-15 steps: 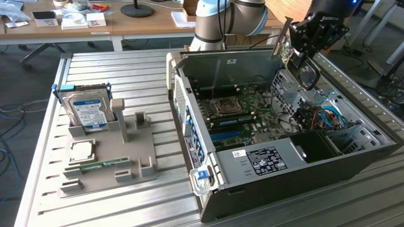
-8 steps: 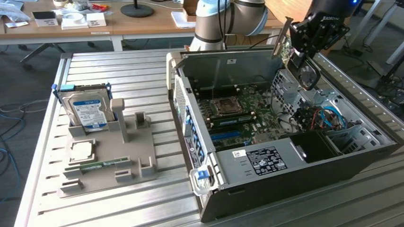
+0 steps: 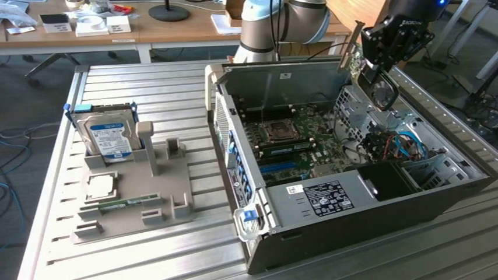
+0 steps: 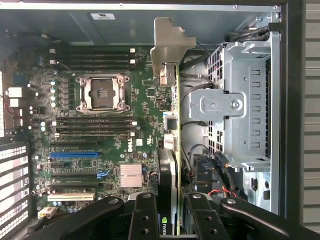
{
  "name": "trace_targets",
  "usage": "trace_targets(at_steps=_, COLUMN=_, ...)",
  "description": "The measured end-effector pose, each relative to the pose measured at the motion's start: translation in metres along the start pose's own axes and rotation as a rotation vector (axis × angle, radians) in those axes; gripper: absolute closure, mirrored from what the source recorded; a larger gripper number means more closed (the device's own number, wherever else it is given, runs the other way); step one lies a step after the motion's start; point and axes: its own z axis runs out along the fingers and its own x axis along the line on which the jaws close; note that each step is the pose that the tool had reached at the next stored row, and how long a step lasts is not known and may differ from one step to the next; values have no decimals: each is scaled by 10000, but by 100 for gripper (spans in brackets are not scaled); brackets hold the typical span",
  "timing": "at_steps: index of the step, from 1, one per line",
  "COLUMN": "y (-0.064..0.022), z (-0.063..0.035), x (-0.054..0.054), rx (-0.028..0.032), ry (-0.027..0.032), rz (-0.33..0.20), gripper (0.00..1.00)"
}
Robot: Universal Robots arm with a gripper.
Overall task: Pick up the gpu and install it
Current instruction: 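Pick up the gpu and move the gpu toward the slot, then insert the gpu into the slot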
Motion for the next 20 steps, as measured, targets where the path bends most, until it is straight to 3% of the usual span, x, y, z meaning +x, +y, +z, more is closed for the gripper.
trace_targets(at_steps=20, y=0, z=0, x=0, rx=-4, ry=11, rz=-202, gripper=73)
